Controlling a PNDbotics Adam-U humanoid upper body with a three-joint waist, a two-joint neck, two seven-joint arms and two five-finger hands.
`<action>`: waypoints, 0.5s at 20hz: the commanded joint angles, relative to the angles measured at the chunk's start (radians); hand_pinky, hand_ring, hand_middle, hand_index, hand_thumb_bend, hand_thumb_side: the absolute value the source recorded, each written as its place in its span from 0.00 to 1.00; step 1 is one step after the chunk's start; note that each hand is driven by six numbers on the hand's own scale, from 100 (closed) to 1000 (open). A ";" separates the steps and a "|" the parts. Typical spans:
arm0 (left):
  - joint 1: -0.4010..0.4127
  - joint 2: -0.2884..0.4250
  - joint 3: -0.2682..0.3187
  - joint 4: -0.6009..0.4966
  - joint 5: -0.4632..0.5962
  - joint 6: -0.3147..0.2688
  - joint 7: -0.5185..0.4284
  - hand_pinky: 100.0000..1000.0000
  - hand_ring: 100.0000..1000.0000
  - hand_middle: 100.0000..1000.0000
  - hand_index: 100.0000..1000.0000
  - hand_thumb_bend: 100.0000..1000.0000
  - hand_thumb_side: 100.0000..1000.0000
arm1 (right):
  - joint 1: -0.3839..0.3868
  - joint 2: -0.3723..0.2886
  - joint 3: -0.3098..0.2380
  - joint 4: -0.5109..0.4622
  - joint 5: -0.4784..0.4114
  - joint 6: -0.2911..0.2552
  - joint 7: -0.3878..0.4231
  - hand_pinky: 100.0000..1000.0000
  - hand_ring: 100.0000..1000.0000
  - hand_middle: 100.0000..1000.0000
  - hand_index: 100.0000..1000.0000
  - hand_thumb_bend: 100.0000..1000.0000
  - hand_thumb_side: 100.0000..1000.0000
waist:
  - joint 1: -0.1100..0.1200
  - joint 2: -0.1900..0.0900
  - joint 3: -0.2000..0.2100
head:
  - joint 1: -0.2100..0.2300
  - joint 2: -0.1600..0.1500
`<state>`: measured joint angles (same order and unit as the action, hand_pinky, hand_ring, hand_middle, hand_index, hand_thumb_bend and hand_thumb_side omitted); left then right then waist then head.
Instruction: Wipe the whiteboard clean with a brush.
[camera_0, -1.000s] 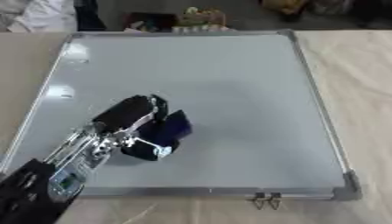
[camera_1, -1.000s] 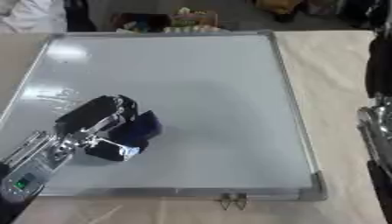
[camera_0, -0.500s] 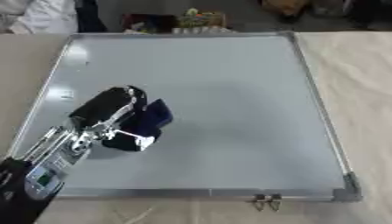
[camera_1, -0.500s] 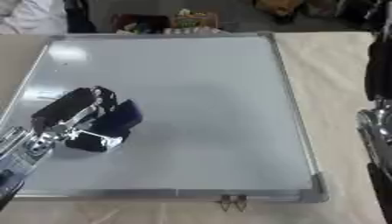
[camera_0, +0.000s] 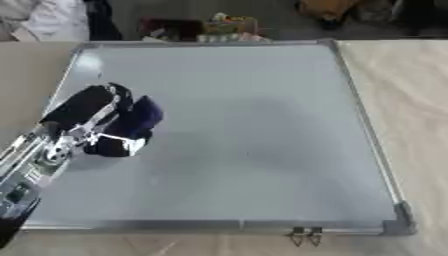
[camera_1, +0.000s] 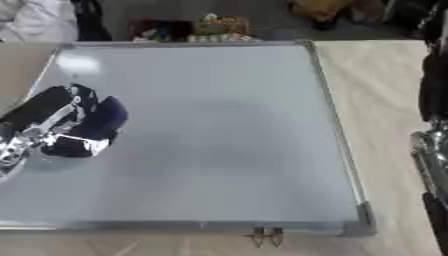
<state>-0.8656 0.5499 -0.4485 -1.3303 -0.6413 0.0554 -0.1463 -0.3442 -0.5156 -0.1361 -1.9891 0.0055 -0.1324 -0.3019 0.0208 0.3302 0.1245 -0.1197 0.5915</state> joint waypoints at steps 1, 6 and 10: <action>-0.038 0.052 0.045 0.030 0.005 0.005 0.001 0.37 0.50 0.40 0.21 0.19 0.15 | -0.016 -0.026 -0.010 -0.011 -0.004 -0.003 0.002 0.82 0.80 0.71 0.88 0.00 1.00 | -0.002 -0.014 -0.005 | 0.012 -0.017; -0.078 0.067 0.083 0.106 -0.011 -0.005 -0.006 0.37 0.49 0.40 0.20 0.19 0.14 | -0.020 -0.026 -0.010 -0.011 -0.005 -0.005 0.002 0.82 0.80 0.71 0.88 0.00 1.00 | -0.002 -0.004 -0.016 | 0.024 -0.028; -0.113 0.060 0.120 0.187 -0.041 -0.008 -0.022 0.38 0.49 0.40 0.20 0.19 0.15 | -0.026 -0.025 -0.009 -0.011 -0.007 -0.007 0.002 0.82 0.80 0.71 0.88 0.00 1.00 | -0.004 0.007 -0.029 | 0.043 -0.041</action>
<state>-0.9551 0.5808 -0.3535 -1.1559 -0.6715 0.0482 -0.1625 -0.3575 -0.5156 -0.1372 -1.9891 0.0052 -0.1346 -0.3015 0.0181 0.3563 0.0941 -0.0847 0.5648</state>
